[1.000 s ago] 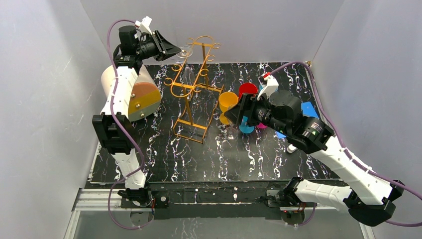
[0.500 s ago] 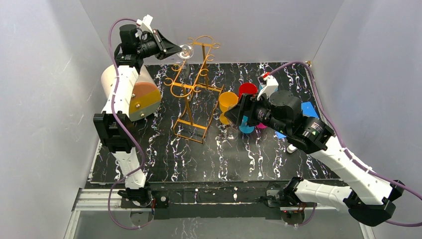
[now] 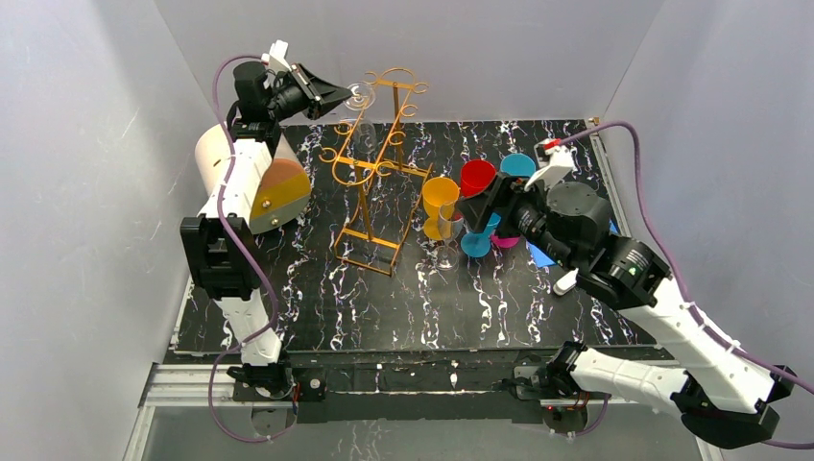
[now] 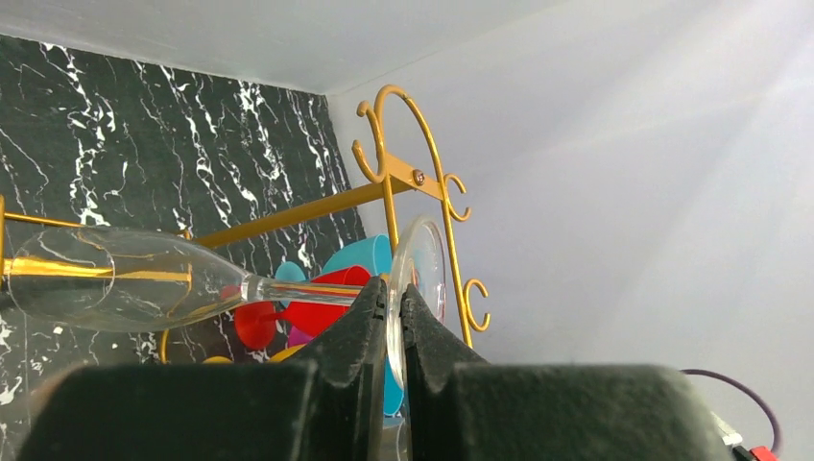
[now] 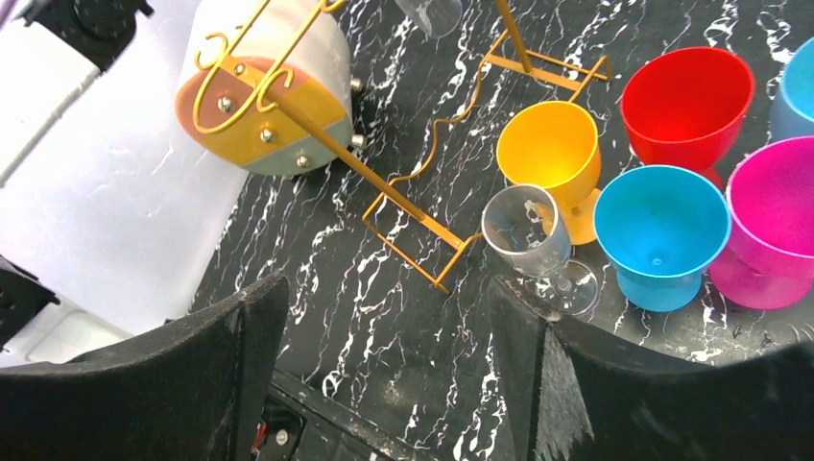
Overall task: Take the wine glass off the wine glass rack
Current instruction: Pick up the wine glass from the wine rack.
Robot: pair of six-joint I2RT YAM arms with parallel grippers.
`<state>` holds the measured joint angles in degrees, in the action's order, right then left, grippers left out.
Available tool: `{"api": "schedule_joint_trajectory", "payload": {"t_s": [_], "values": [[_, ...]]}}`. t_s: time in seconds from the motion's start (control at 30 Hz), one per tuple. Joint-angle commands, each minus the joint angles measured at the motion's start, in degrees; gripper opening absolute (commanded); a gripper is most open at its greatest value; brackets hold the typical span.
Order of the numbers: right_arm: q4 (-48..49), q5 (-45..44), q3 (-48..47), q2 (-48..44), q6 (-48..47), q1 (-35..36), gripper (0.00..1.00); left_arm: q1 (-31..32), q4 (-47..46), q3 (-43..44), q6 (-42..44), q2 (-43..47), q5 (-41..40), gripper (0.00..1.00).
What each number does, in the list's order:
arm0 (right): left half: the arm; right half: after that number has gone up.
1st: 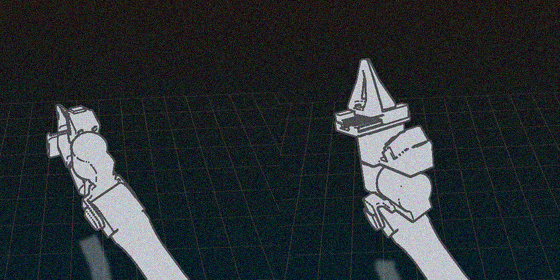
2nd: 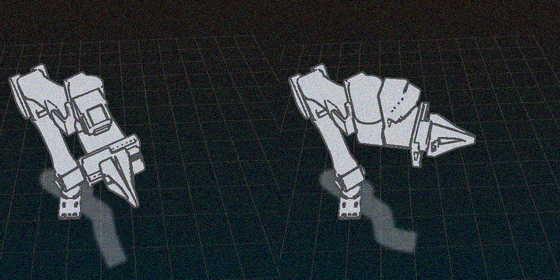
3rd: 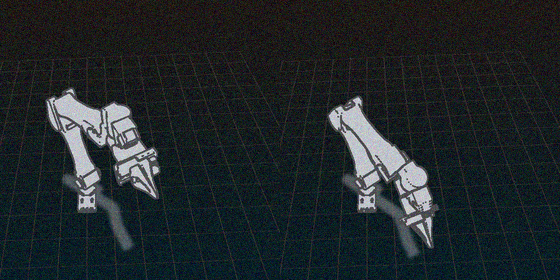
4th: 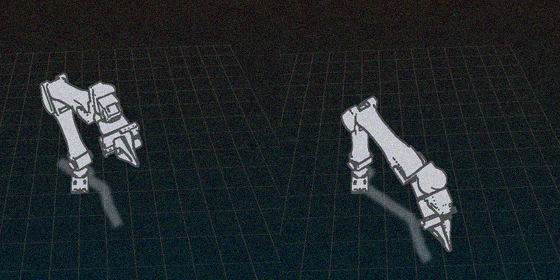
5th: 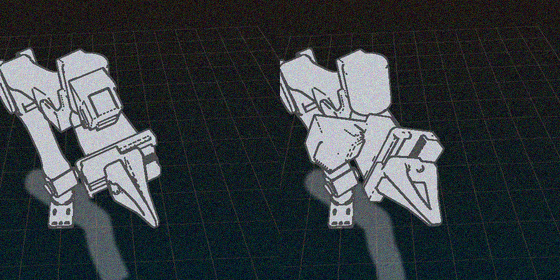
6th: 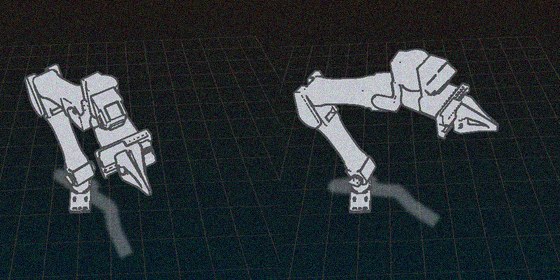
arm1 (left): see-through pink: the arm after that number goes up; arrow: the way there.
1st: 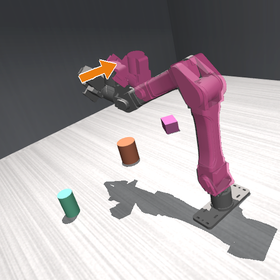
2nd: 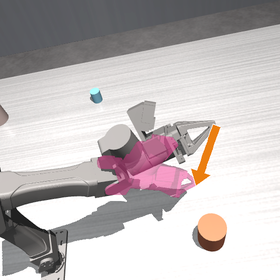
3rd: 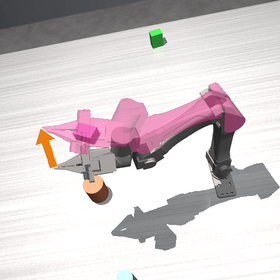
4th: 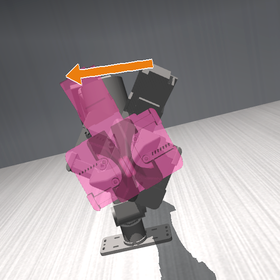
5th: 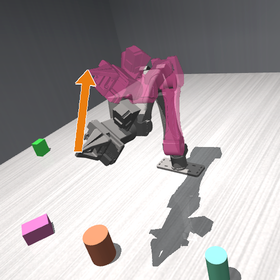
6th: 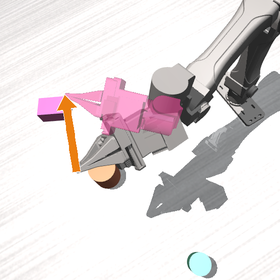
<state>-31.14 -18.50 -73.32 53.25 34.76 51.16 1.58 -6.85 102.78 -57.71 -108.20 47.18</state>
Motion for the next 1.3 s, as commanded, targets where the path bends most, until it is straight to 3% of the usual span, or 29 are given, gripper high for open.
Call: {"api": "schedule_joint_trajectory", "payload": {"t_s": [0.0, 0.1, 0.23, 0.57, 0.83, 0.97, 1.1, 1.2, 1.27], "values": [[3.68, -7.14, -0.02, -3.21, 1.52, 0.17, 0.83, -0.52, -8.01, -1.67, -5.74, 4.00, -1.23, 0.00], [4.74, -9.13, 1.46, -4.83, 1.73, 0.17, 0.83, -1.40, -6.62, -1.56, -5.50, 4.16, -1.49, 0.00], [3.39, -12.23, 0.92, -4.82, 1.22, 0.17, 0.83, -1.50, 9.47, 3.76, 5.70, 4.51, -5.41, 0.00], [0.32, -13.71, -0.74, -2.43, -0.42, 0.13, 0.83, -3.99, -5.34, 1.42, -5.69, 3.84, -2.40, 0.00], [0.65, -14.98, 1.32, -3.03, -0.81, 0.14, 0.82, -4.53, -1.56, 1.97, -1.82, 4.86, -3.92, 0.00], [0.12, -14.63, 1.95, -3.27, -0.20, 0.17, 0.82, -5.14, 5.14, 2.33, 4.69, 8.95, -7.95, 0.00], [-0.17, -13.09, 1.63, -2.67, 0.15, 0.10, 0.82, -6.00, 0.80, -1.34, 1.25, 14.84, -8.32, 0.00], [-2.58, -11.89, 1.29, -1.55, 0.75, 0.11, 0.82, -6.59, 7.18, -2.24, 5.25, 20.86, -15.07, 0.00], [-2.82, -10.57, 2.26, -1.54, 1.04, 0.17, 0.82, -6.86, 8.97, -2.52, 5.32, 23.10, -15.15, 0.00]]}}
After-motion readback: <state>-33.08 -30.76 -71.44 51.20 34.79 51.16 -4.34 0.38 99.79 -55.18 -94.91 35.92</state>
